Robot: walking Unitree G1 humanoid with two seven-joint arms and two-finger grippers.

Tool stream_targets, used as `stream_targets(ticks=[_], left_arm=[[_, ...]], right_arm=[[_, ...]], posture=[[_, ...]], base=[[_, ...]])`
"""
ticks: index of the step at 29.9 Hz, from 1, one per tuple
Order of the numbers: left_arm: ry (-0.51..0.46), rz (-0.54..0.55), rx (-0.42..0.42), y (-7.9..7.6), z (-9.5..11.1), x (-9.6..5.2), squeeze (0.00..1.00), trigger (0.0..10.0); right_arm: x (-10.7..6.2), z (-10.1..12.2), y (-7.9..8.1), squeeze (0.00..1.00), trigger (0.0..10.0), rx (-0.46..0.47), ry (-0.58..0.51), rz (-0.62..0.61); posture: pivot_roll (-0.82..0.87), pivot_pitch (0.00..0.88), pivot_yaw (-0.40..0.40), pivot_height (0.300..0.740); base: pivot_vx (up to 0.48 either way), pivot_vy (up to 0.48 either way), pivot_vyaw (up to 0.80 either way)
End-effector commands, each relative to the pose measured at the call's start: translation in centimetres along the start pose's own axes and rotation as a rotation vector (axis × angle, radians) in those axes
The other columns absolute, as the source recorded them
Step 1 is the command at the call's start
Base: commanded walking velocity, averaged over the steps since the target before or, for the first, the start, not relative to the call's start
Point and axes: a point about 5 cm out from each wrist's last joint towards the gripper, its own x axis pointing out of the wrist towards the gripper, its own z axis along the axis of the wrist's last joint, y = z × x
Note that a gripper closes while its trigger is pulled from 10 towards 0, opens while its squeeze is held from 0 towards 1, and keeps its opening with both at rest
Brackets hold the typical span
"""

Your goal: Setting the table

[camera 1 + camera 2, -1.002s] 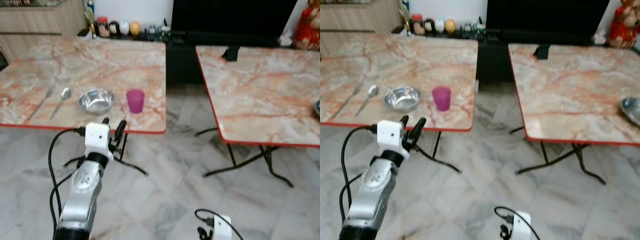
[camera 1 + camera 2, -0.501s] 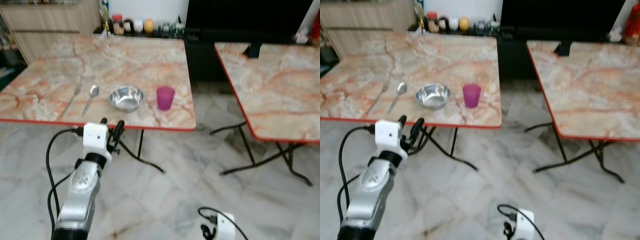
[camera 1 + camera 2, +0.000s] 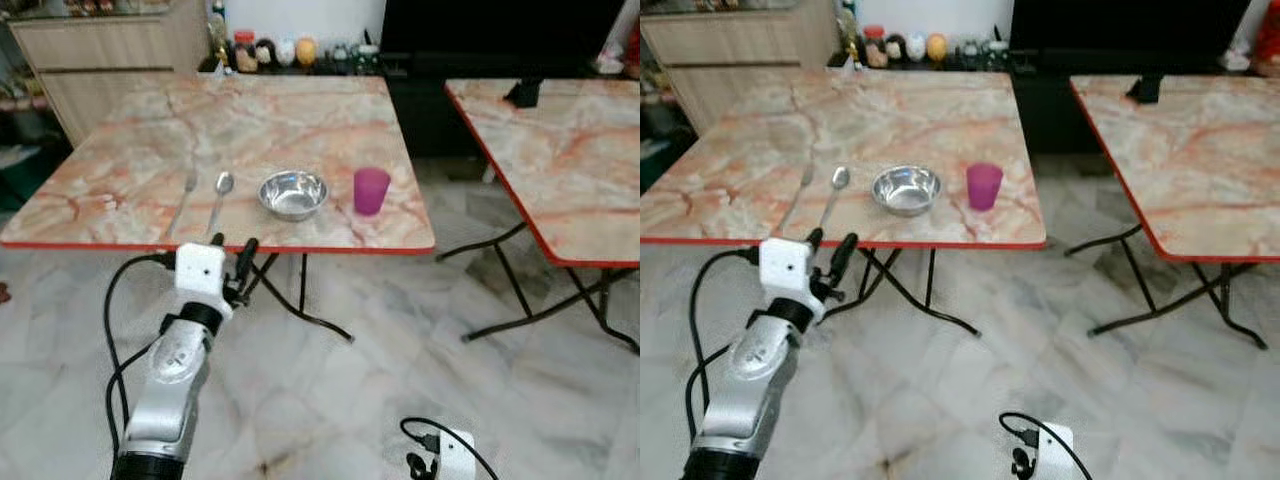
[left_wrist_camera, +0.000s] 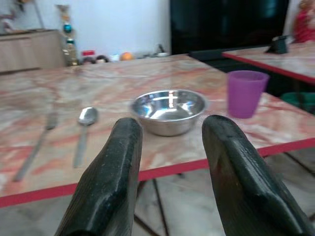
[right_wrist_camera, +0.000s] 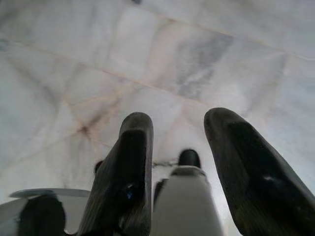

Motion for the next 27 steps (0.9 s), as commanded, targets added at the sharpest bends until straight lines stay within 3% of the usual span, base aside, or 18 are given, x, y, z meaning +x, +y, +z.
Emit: stream_targets(ticks=[1,19,24,27], left_arm=[[-0.028,-0.015,-0.015,-0.16,0.50,0.09,0.00,10.0],[-0.007,-0.027,-0.022,-0.35,0.33,0.03,0.00,10.0],[-0.005,-0.029,-0.020,-0.40,0.31,0.03,0.00,10.0],[-0.010,-0.037,-0.017,-0.50,0.39,0.02,0.00,10.0]], right_arm=[[-0.03,-0.08,-0.16,0.00,10.0,-0.003,0.005,0.001],[-0.09,-0.21,-0.08,0.00,10.0,-0.028,0.008,0.031],[-0.08,0.01,-0.58,0.00,10.0,-0.033,0.006,0.025],[-0.15,-0.16,-1.04,0.00,10.0,0.006,0.016,0.005]], posture=[[0.04,0.000,-0.022,0.740],[0.05,0.000,-0.023,0.740],[0.05,0.000,-0.024,0.740],[0.05,0.000,-0.023,0.740]], base=[[0.000,0.000,0.00],[0.000,0.000,0.00],[0.000,0.000,0.80],[0.000,0.000,0.00]])
